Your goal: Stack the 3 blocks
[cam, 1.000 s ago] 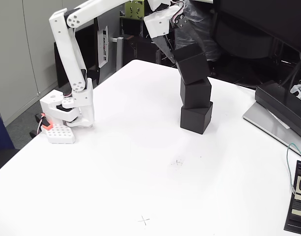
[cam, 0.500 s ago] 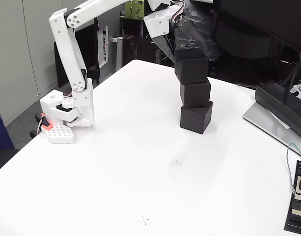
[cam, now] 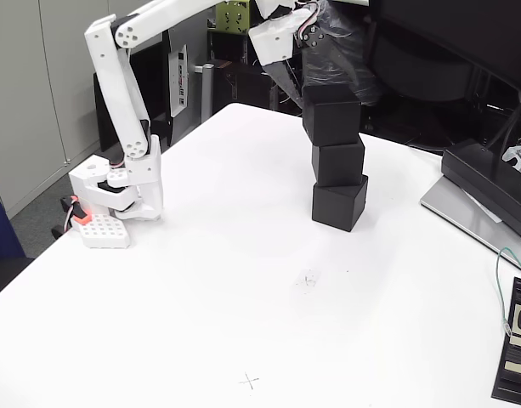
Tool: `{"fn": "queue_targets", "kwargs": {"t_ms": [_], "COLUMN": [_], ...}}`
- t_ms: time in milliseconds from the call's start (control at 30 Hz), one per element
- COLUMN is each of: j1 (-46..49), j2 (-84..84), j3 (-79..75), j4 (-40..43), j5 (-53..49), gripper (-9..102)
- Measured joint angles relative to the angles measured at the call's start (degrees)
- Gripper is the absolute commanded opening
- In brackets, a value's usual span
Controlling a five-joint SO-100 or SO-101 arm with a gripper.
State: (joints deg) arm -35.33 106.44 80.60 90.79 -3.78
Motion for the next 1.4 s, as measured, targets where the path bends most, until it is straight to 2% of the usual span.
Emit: {"fn": "queue_targets", "kwargs": {"t_ms": [467,933,1033,1200,1300,1400], "j1": [1.6,20.4,25.0,32.8,35.2,37.5], "j2": [0.0,0.1,0.1,0.1,0.1,0.1], "j3": [0.0,-0.9,-0.9,-0.9,-0.9,-0.9], "j4": [0.0,0.0,0.0,0.0,0.0,0.0], "j5": [0.0,0.0,0.0,0.0,0.0,0.0], "gripper": [32,31,27,11,2,-2]}}
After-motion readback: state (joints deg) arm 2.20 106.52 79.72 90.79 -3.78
